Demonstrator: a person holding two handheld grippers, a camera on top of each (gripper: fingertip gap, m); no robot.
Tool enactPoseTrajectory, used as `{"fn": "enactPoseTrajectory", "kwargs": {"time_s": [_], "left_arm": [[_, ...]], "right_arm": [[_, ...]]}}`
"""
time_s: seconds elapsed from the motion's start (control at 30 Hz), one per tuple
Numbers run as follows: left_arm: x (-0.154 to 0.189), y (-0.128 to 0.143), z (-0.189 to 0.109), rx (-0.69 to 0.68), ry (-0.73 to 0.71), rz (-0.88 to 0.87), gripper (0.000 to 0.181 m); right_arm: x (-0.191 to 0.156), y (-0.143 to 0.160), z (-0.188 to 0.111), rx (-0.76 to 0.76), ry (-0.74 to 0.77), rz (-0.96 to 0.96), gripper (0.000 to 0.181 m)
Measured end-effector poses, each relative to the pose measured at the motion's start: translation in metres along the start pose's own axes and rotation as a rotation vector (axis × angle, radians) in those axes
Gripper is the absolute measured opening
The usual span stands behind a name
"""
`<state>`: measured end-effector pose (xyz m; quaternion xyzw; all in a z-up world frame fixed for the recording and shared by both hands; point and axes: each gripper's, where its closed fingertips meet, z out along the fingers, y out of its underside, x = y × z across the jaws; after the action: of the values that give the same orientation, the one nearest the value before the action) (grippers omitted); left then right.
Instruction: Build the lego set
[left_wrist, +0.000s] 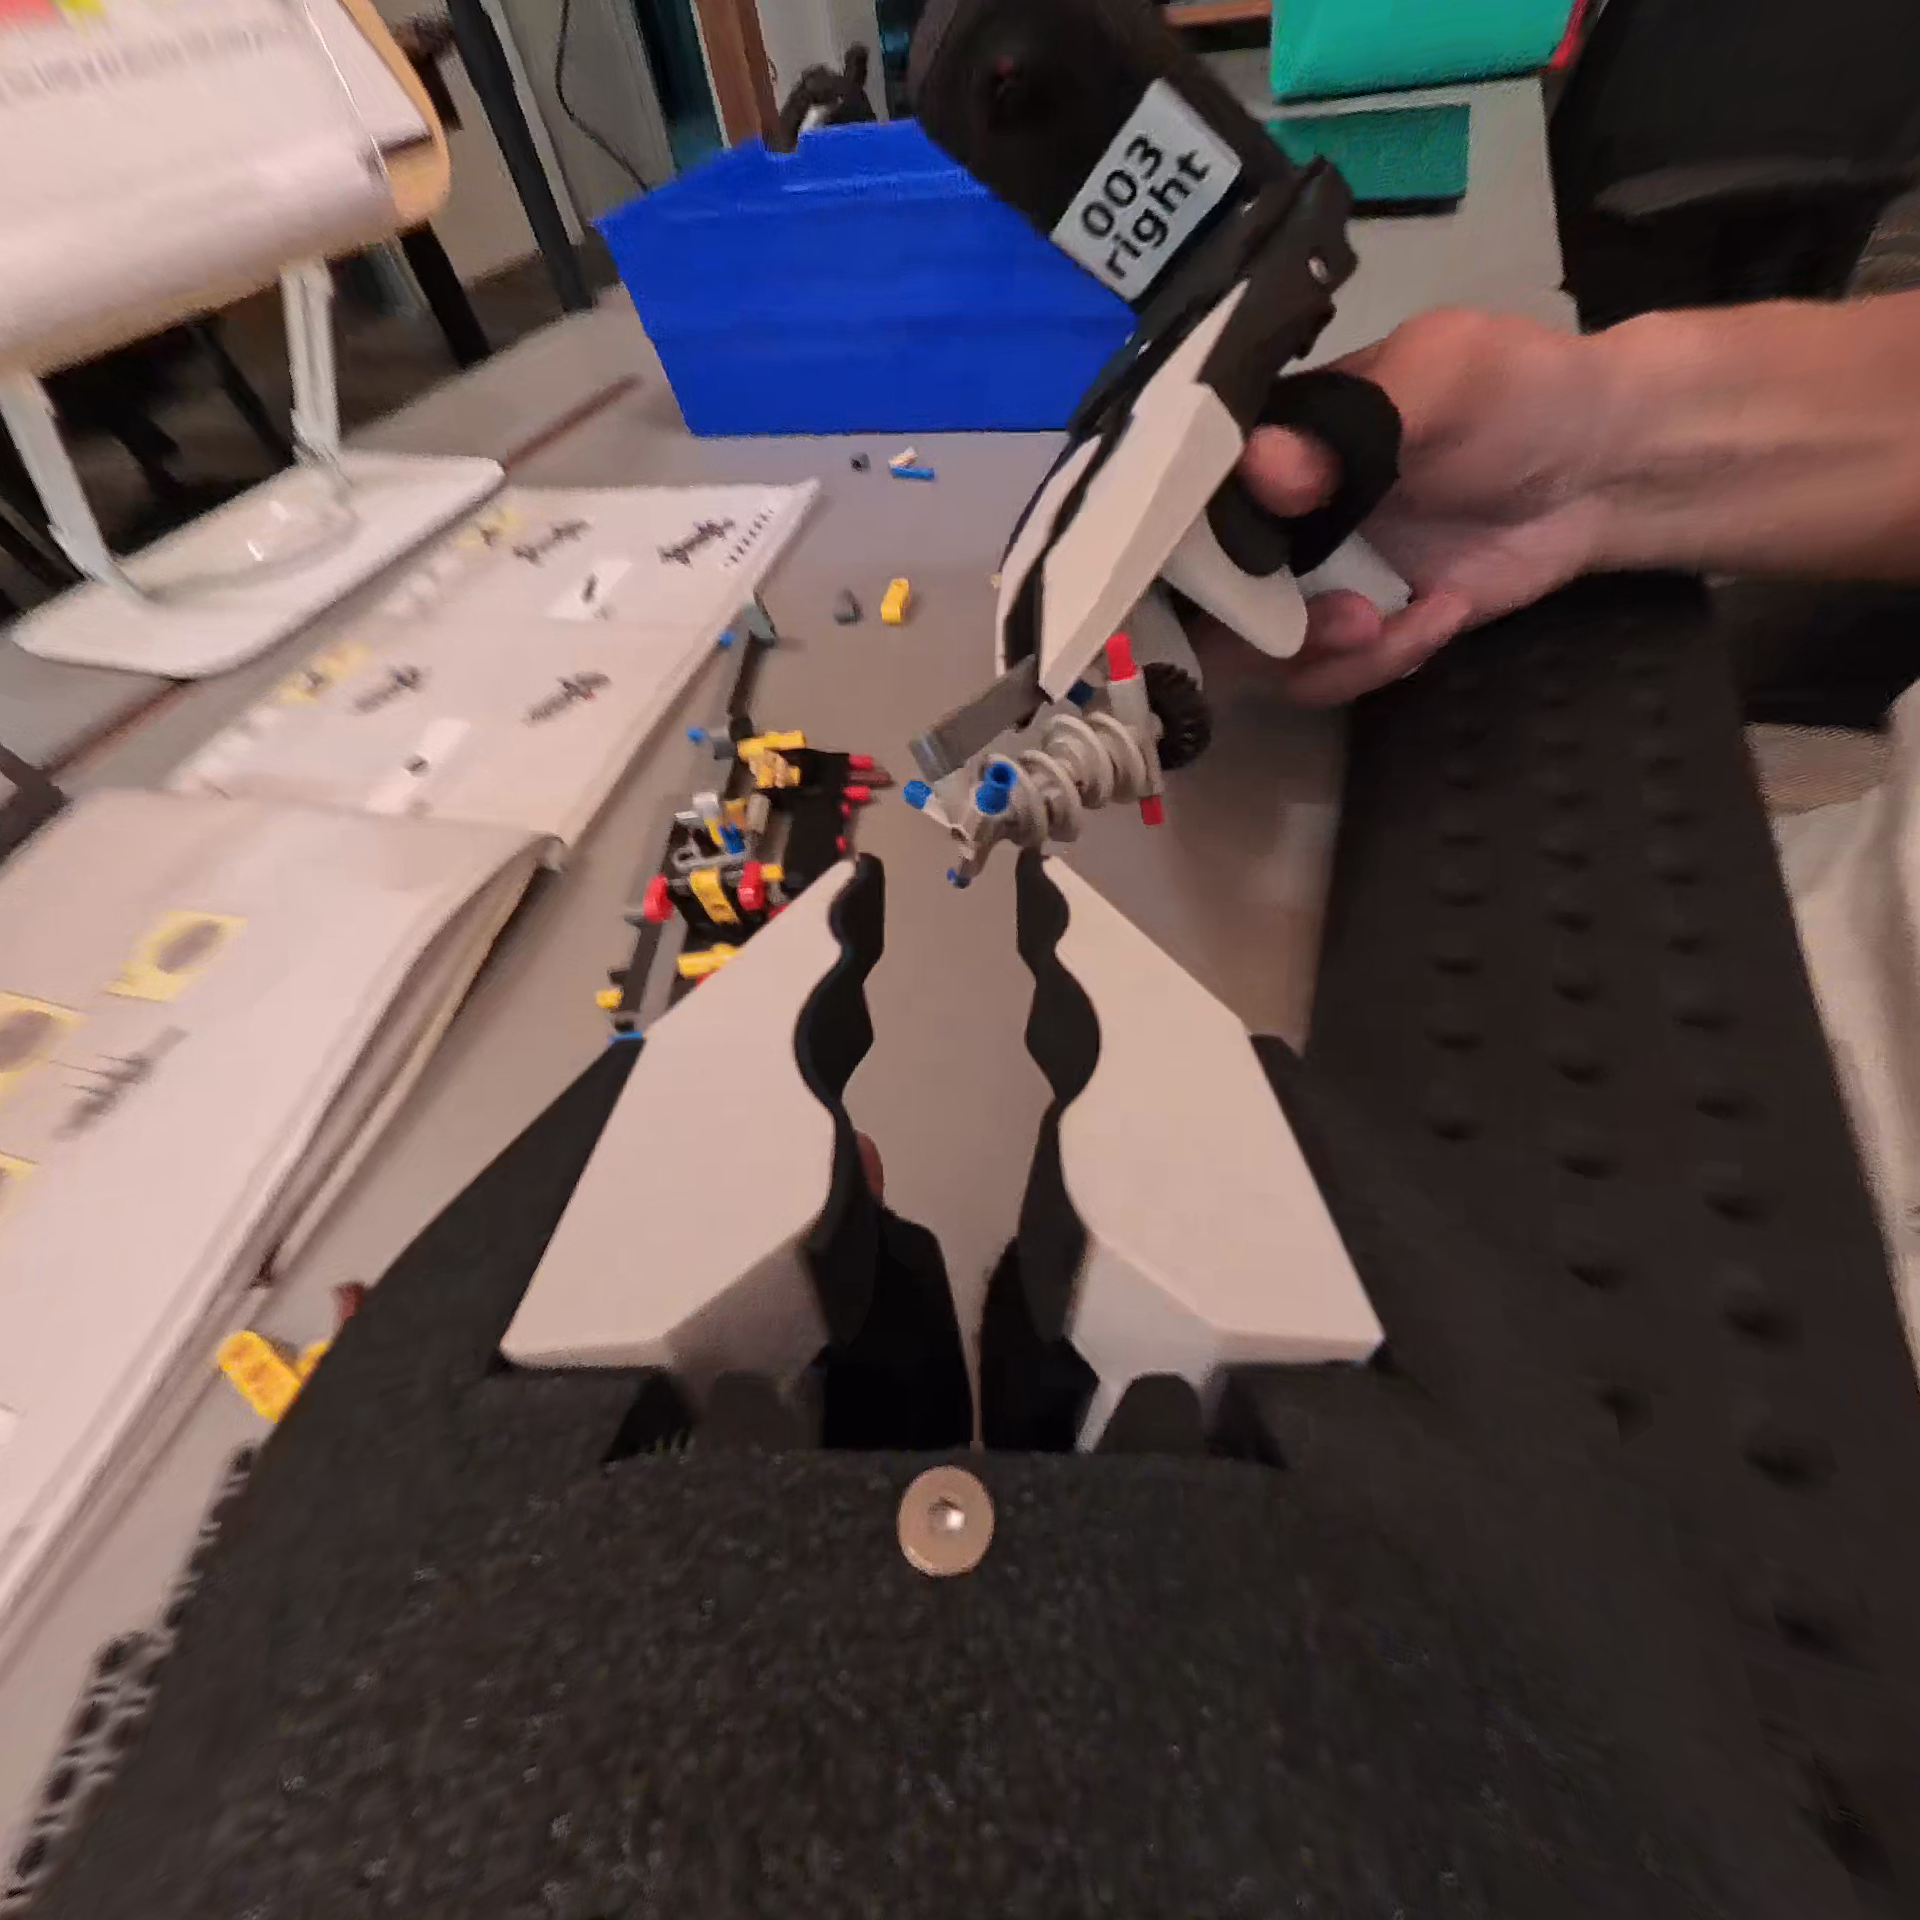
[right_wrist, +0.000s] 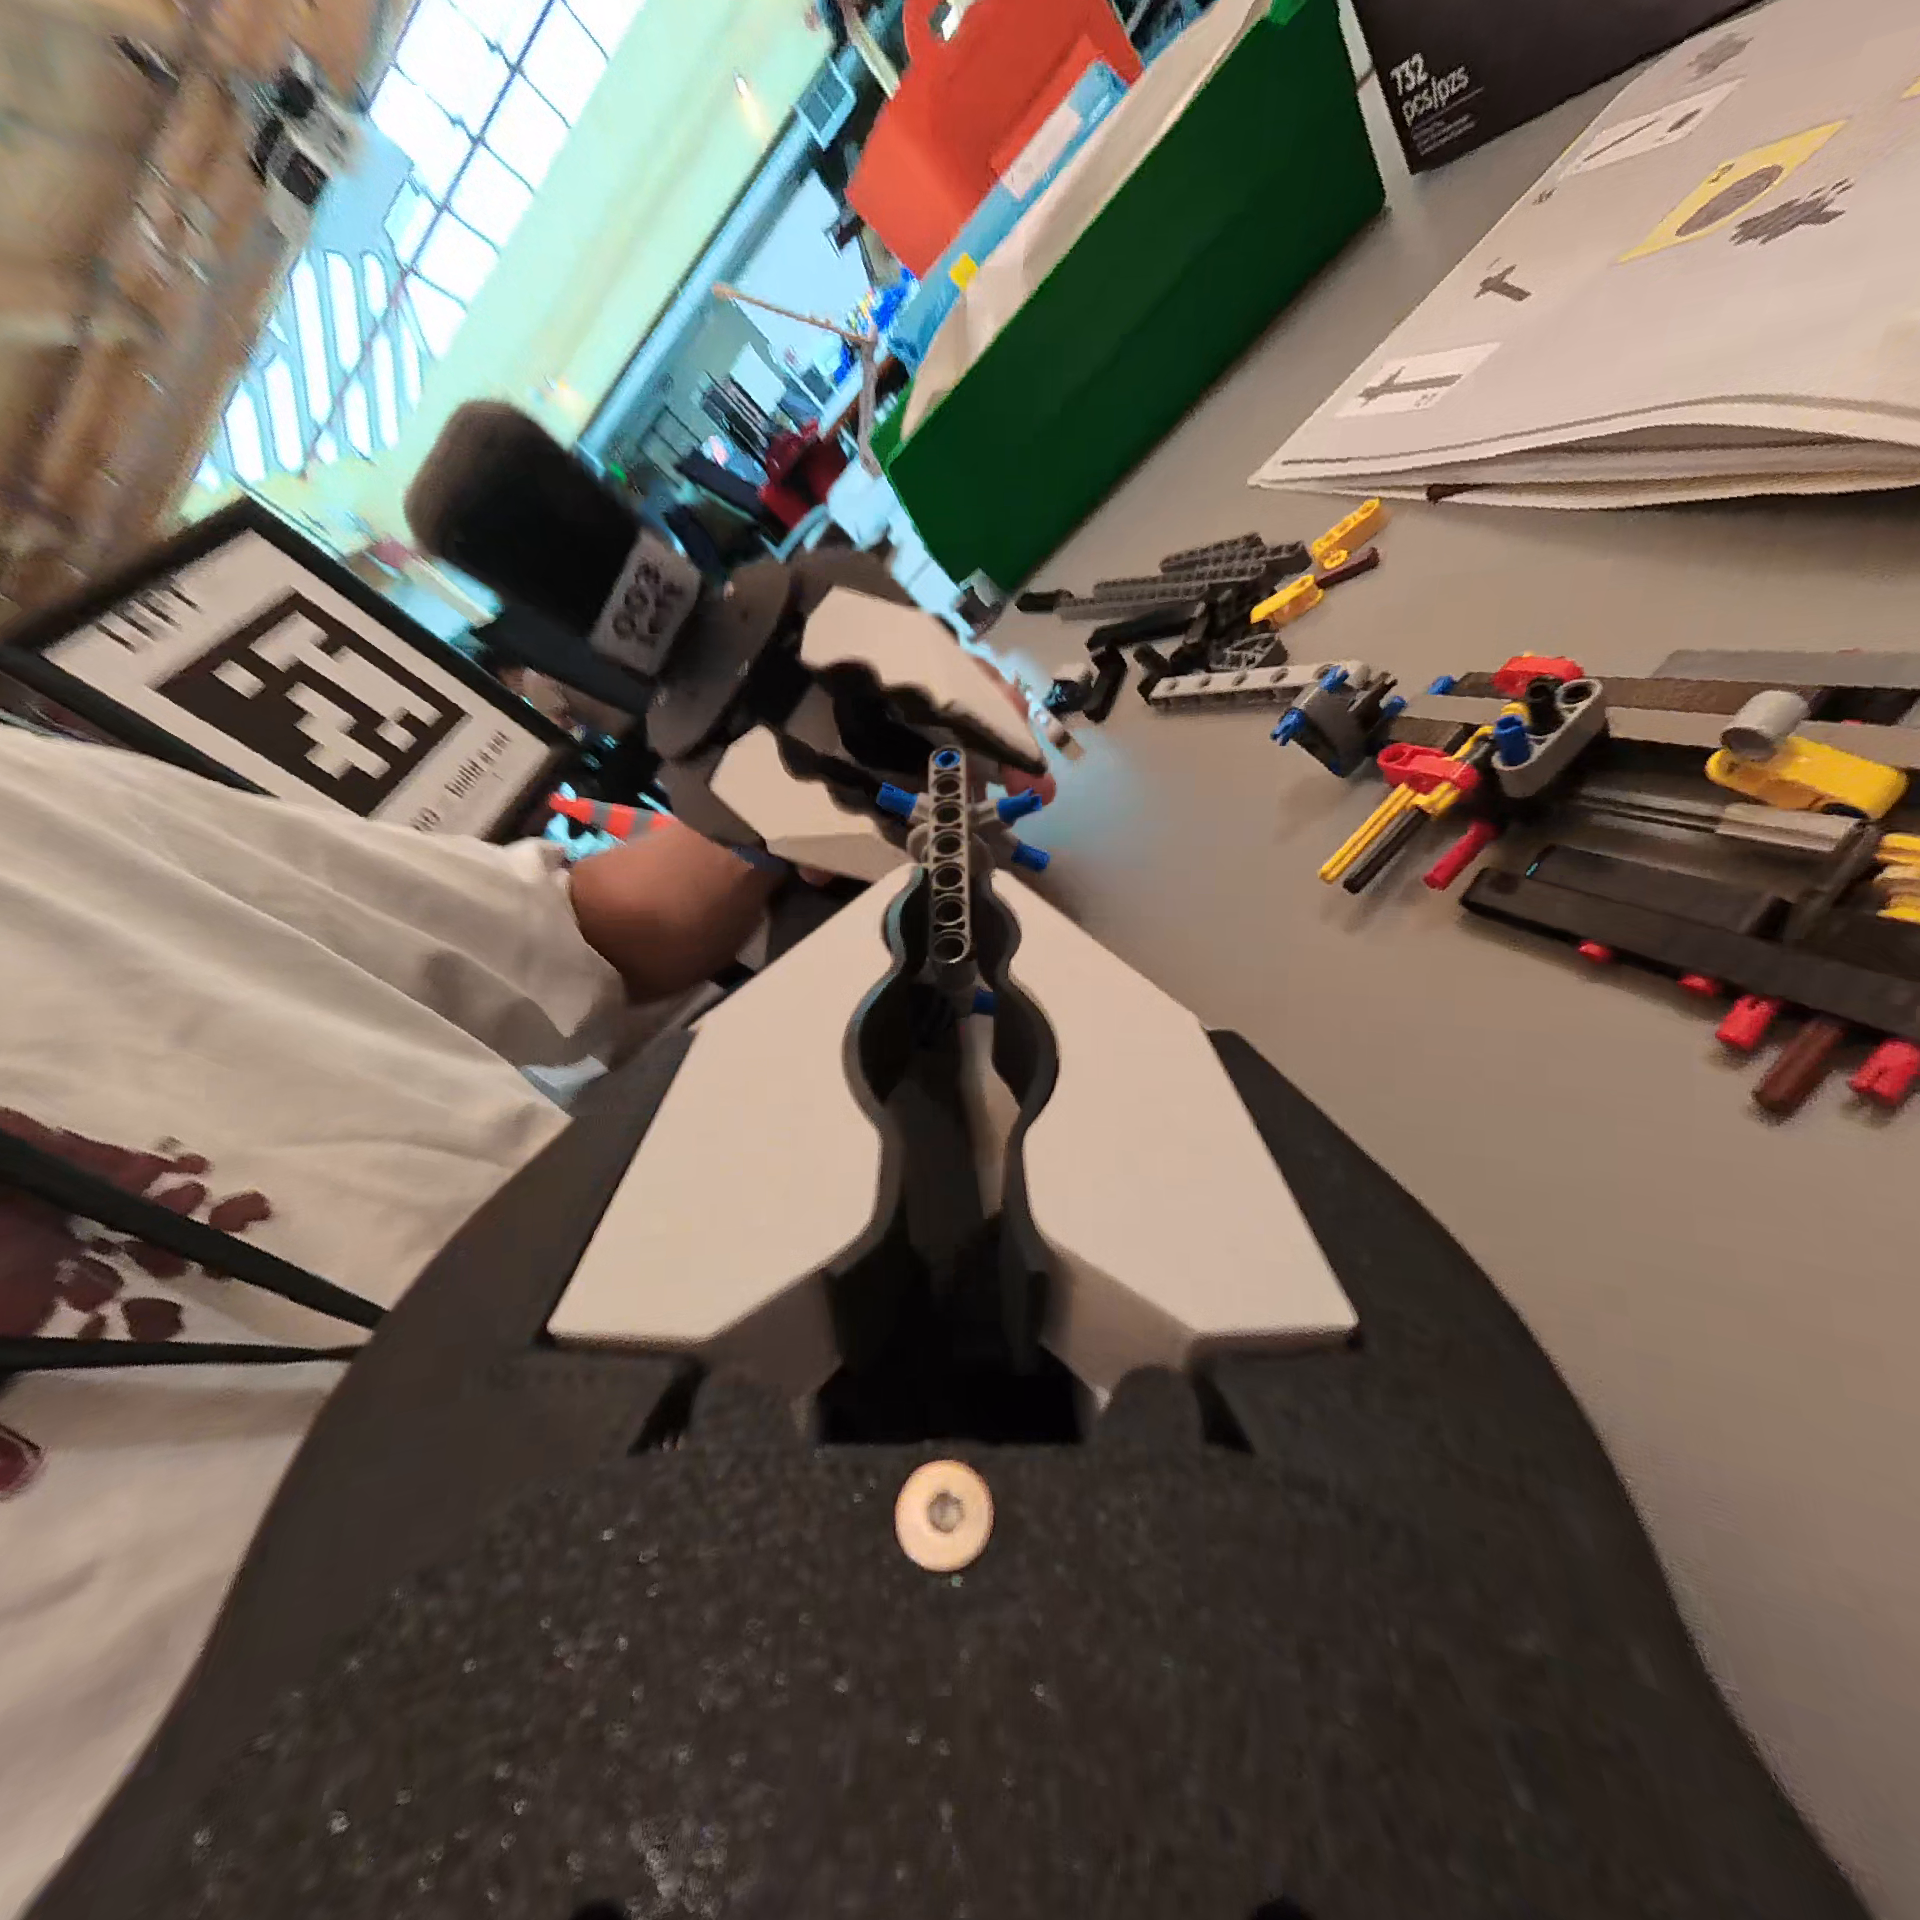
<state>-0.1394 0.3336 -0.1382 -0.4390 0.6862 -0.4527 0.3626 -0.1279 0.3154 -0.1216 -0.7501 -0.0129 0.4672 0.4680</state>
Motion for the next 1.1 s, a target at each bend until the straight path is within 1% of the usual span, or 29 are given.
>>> {"fn": "enactPoseTrajectory", "kwargs": {"time_s": [0.1, 0.2, 0.27, 0.3, 0.37, 0.4, 0.43, 0.47, 0.53, 0.57, 0.67, 0.8, 0.87, 1.0, 1.1], "left_arm": [[-0.001, -0.007, 0.0, 0.027, -0.061, 0.104, 0.013], [0.001, -0.007, 0.0, 0.027, -0.08, 0.148, 0.007], [0.002, -0.014, -0.006, 0.071, -0.114, 0.206, 0.006], [0.002, -0.015, -0.008, 0.081, -0.117, 0.21, 0.007], [0.0, -0.013, -0.01, 0.071, -0.134, 0.156, 0.007], [-0.002, -0.016, -0.013, 0.089, -0.151, 0.132, 0.008], [-0.004, -0.021, -0.016, 0.115, -0.167, 0.119, 0.02], [0.0, -0.023, -0.018, 0.129, -0.152, 0.112, 0.052], [0.003, -0.025, -0.019, 0.131, -0.144, 0.063, 0.073], [0.003, -0.026, -0.018, 0.13, -0.154, 0.045, 0.083], [0.0, -0.023, -0.011, 0.097, -0.217, 0.061, 0.091], [-0.002, -0.015, 0.0, 0.037, -0.281, 0.132, 0.082], [-0.007, -0.015, 0.0, 0.025, -0.324, 0.148, 0.066], [-0.01, -0.017, -0.001, 0.025, -0.363, 0.184, 0.063], [-0.006, -0.014, -0.002, 0.013, -0.343, 0.266, 0.061]], "right_arm": [[-0.001, -0.004, 0.0, 0.032, -0.042, 0.07, 0.006], [0.0, -0.003, 0.0, 0.042, -0.056, 0.124, 0.007], [-0.006, -0.002, 0.002, 0.048, -0.096, 0.183, 0.006], [-0.008, -0.002, 0.003, 0.053, -0.109, 0.21, 0.006], [-0.006, -0.004, 0.005, 0.081, -0.092, 0.25, 0.006], [-0.008, -0.007, 0.007, 0.096, -0.107, 0.266, 0.006], [-0.011, -0.013, 0.006, 0.125, -0.141, 0.295, 0.006], [-0.012, -0.019, 0.006, 0.168, -0.167, 0.327, 0.005], [-0.013, -0.023, 0.007, 0.197, -0.194, 0.339, 0.005], [-0.01, -0.022, 0.01, 0.188, -0.179, 0.324, 0.005], [-0.006, -0.022, 0.016, 0.186, -0.12, 0.246, 0.005], [-0.004, -0.021, 0.022, 0.19, -0.072, 0.207, 0.005], [-0.005, -0.02, 0.025, 0.187, -0.057, 0.188, 0.005], [-0.007, -0.021, 0.025, 0.197, -0.066, 0.189, 0.006], [-0.01, -0.015, 0.025, 0.139, -0.1, 0.195, 0.007]]}}
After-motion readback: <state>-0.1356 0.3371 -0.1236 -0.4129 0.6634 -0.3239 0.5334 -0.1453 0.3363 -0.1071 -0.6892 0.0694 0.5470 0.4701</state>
